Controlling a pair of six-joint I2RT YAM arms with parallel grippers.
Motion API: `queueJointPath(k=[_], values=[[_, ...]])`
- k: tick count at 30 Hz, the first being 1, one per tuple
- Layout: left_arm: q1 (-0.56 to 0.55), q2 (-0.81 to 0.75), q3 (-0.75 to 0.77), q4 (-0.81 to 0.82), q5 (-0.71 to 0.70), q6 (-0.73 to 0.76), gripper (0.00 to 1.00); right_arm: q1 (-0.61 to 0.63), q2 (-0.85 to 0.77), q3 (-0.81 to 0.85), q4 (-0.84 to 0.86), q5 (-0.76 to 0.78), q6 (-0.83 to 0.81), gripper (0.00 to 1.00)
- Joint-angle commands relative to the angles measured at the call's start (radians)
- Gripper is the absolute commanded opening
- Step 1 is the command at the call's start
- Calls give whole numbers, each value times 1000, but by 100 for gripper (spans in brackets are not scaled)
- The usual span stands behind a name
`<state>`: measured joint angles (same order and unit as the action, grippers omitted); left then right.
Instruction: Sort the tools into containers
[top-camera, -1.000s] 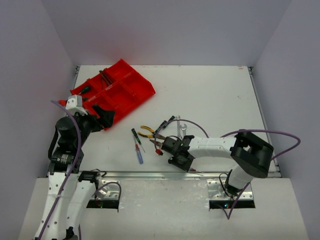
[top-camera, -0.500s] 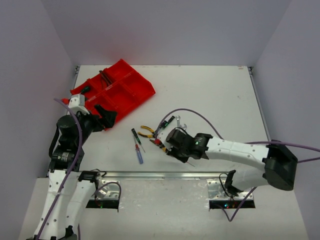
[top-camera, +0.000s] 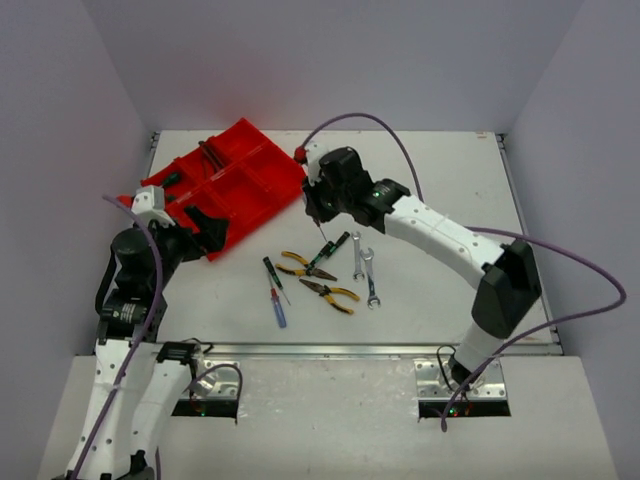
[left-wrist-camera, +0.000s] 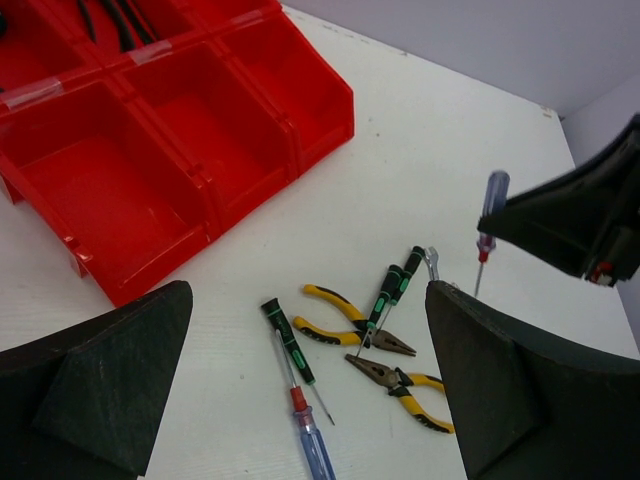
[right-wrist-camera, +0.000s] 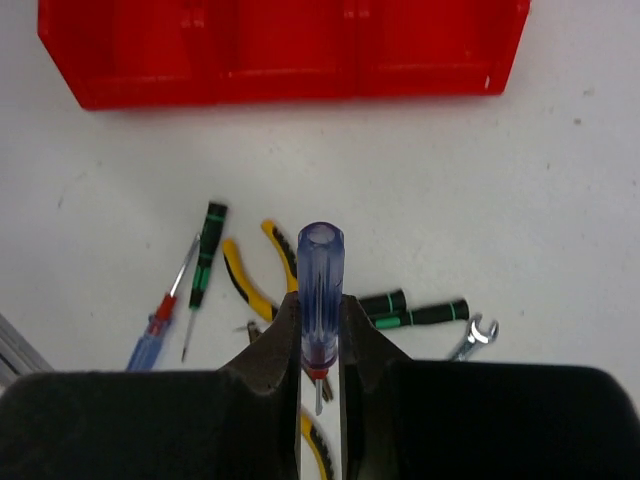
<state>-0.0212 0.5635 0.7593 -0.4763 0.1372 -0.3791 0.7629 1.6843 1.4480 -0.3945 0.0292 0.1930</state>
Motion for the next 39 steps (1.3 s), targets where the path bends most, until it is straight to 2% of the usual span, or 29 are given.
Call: queueJointPath(k=[1, 5, 7, 9, 11, 12, 13, 15, 17, 20, 23, 25, 27, 29, 33, 37, 38, 39], values=[[-11, 63, 64, -3, -6, 17, 100, 9, 119, 210, 76, -50, 31, 0], [-11, 53, 51, 21, -28, -12, 100, -32, 293, 479, 65, -38, 90, 0], [-11, 75, 43, 61, 51, -35, 100, -39, 321, 502, 65, -91, 106, 0], [-11, 140, 51, 123, 199, -58, 100, -37, 266, 435, 117, -223, 133, 0], [-11, 221, 48, 218, 365, -76, 99, -37, 193, 292, 201, -296, 183, 0], [-13, 240, 36, 263, 499, -92, 97, -39, 158, 255, 217, -321, 205, 0], [-16, 252, 6, 337, 574, -121, 96, -42, 118, 218, 223, -350, 241, 0], [-52, 254, -78, 516, 644, -184, 95, -51, 23, 160, 224, -392, 290, 0], [-99, 239, -116, 593, 645, -205, 94, -68, -24, 98, 232, -424, 351, 0], [-213, 244, -152, 753, 659, -244, 91, -82, -99, 21, 280, -555, 418, 0], [-282, 254, -144, 801, 644, -233, 86, -86, -142, -32, 330, -631, 487, 0], [-299, 269, -130, 815, 633, -235, 77, -85, -177, -76, 378, -681, 529, 0], [-311, 284, -126, 836, 630, -254, 61, -85, -202, -99, 417, -711, 544, 0], [-319, 288, -129, 865, 624, -272, 51, -85, -221, -110, 425, -706, 545, 0], [-321, 271, -124, 877, 591, -275, 51, -88, -232, -123, 421, -714, 537, 0], [-321, 266, -118, 886, 574, -276, 56, -87, -235, -137, 443, -754, 556, 0], [-321, 269, -116, 890, 576, -278, 53, -86, -236, -141, 448, -758, 557, 0], [-322, 273, -113, 893, 581, -278, 44, -86, -235, -143, 448, -762, 558, 0]])
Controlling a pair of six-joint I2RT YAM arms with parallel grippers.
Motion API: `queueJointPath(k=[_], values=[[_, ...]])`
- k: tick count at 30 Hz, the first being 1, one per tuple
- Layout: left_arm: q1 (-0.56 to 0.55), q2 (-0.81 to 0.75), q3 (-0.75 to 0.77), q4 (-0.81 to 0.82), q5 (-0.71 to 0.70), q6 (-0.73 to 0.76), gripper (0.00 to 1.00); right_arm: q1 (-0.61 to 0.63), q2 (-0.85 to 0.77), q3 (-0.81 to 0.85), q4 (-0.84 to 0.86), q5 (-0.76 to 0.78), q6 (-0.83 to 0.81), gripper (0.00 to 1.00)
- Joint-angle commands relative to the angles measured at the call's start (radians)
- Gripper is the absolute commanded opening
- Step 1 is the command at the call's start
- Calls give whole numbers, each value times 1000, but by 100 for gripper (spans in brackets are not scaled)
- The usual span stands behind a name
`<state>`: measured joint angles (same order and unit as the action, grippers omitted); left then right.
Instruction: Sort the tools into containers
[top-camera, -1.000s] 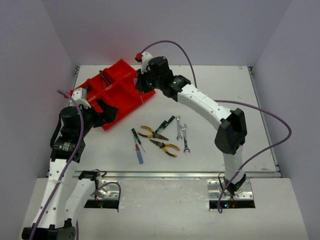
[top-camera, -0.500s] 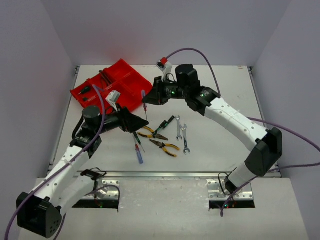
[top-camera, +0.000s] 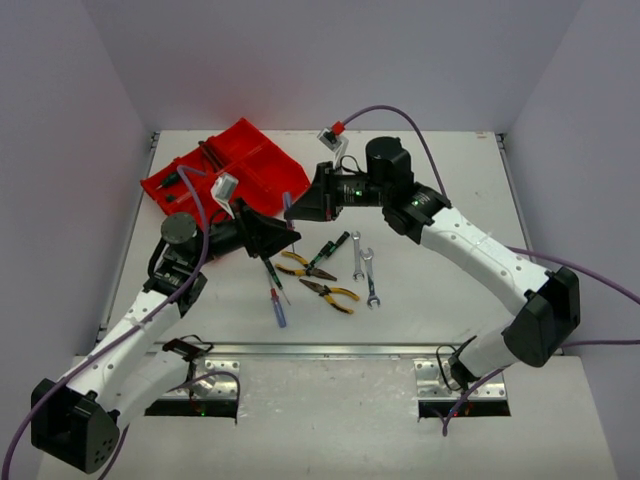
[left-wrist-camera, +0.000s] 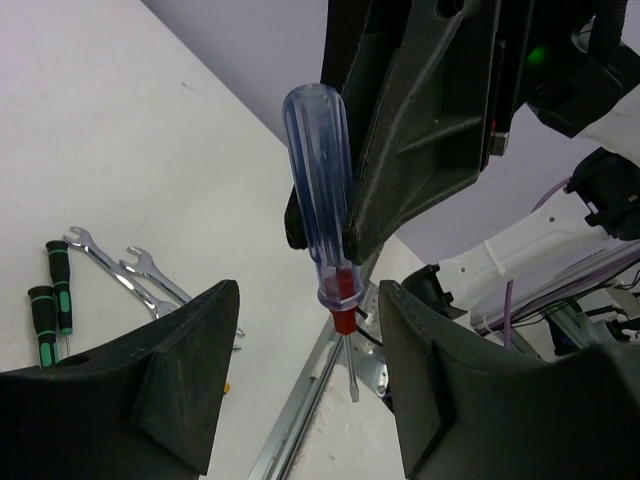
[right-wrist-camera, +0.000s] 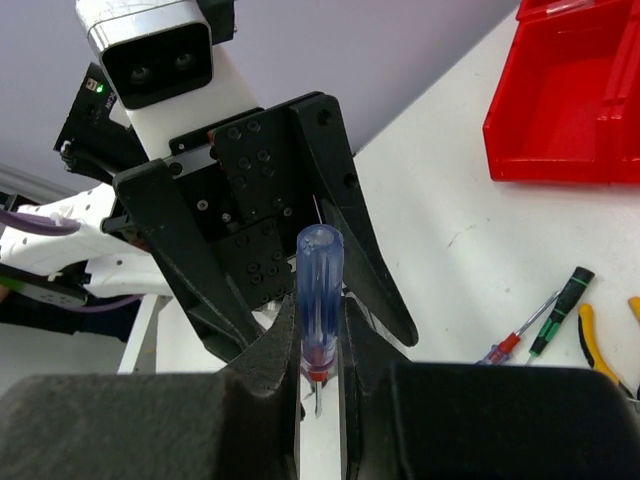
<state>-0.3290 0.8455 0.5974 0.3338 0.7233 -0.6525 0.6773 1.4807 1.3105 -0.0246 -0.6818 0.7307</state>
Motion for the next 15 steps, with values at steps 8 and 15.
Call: queueJointPath(k=[8, 15], values=[[-18, 29, 59, 95, 8, -4, 0, -1, -17, -12, 113, -79, 46, 1], [-24, -10, 78, 8, -141, 54, 0, -7, -57, -65, 75, 40, 6, 99]])
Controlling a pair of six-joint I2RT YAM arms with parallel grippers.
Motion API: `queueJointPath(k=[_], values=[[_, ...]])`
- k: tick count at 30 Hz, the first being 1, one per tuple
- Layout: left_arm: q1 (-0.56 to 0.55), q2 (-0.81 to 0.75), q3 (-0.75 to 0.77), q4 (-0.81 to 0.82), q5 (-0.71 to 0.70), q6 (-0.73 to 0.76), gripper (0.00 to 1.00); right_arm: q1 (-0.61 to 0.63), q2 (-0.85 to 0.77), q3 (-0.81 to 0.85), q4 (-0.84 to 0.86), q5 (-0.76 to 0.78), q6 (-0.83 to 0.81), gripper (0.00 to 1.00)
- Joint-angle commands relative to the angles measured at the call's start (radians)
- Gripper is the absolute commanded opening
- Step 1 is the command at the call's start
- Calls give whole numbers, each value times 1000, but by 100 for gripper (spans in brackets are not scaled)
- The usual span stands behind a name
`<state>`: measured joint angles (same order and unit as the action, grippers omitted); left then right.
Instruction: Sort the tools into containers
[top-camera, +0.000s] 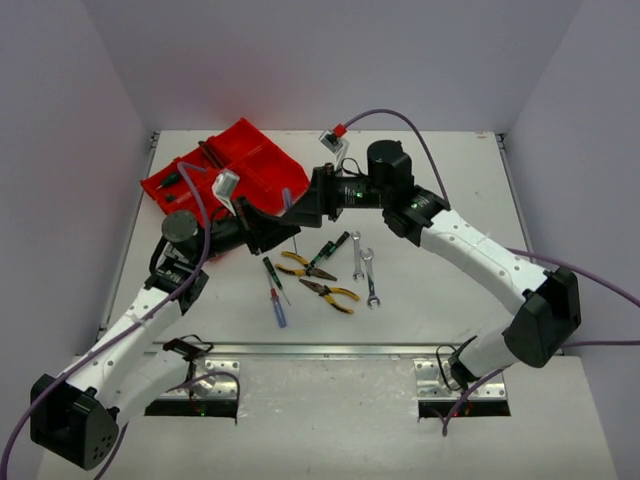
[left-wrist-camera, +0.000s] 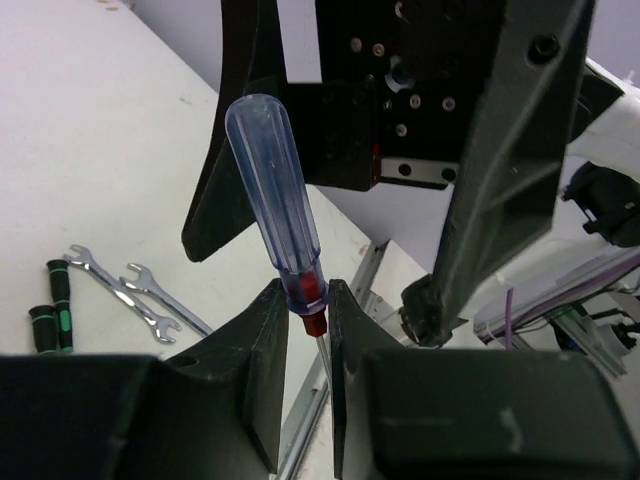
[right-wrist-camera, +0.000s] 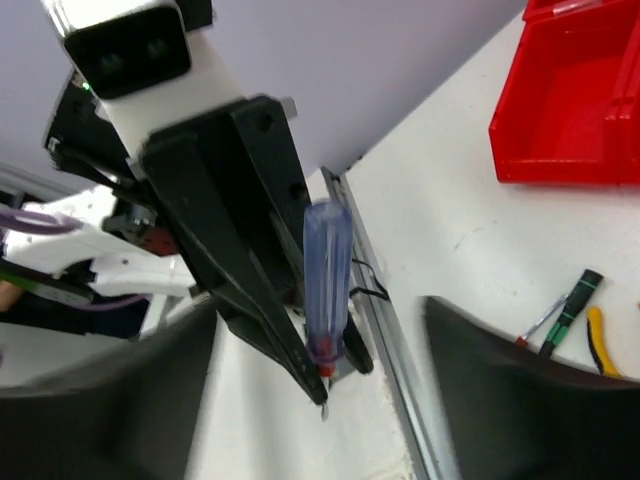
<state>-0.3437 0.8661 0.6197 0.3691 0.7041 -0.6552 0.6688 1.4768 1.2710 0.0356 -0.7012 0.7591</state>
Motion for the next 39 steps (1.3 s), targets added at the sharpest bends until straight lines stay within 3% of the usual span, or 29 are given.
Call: queueJointPath(k=[1, 3, 8, 13, 17, 18, 21, 23, 27, 30, 35, 39], values=[[-9, -32, 66, -61, -160, 62, 0, -7, -58, -24, 0, 93, -26, 99], [-9, 8, 110, -177, -311, 97, 0, -57, -86, -16, -124, 199, -22, 99], [-5, 165, 229, -334, -728, 123, 0, -204, -241, -116, -213, 445, -55, 99], [96, 600, 665, -586, -1069, 105, 0, -223, -450, -238, -289, 491, -144, 99], [223, 950, 1066, -800, -1210, 114, 0, -224, -577, -328, -332, 453, -171, 99], [236, 1102, 1206, -840, -1230, 152, 0, -224, -619, -381, -350, 448, -172, 99], [260, 1322, 1577, -894, -1266, 306, 0, -223, -741, -472, -341, 397, -150, 99], [286, 1432, 1681, -832, -1218, 361, 0, -224, -782, -527, -341, 348, -139, 99], [305, 1482, 1652, -644, -1035, 555, 0, -222, -821, -542, -396, 301, -183, 99], [309, 1470, 1547, -535, -963, 565, 0, -223, -848, -535, -444, 323, -221, 99], [313, 1560, 1592, -535, -899, 557, 0, -222, -857, -556, -428, 320, -219, 99], [313, 1564, 1568, -521, -927, 550, 0, -222, -850, -579, -415, 314, -215, 99]])
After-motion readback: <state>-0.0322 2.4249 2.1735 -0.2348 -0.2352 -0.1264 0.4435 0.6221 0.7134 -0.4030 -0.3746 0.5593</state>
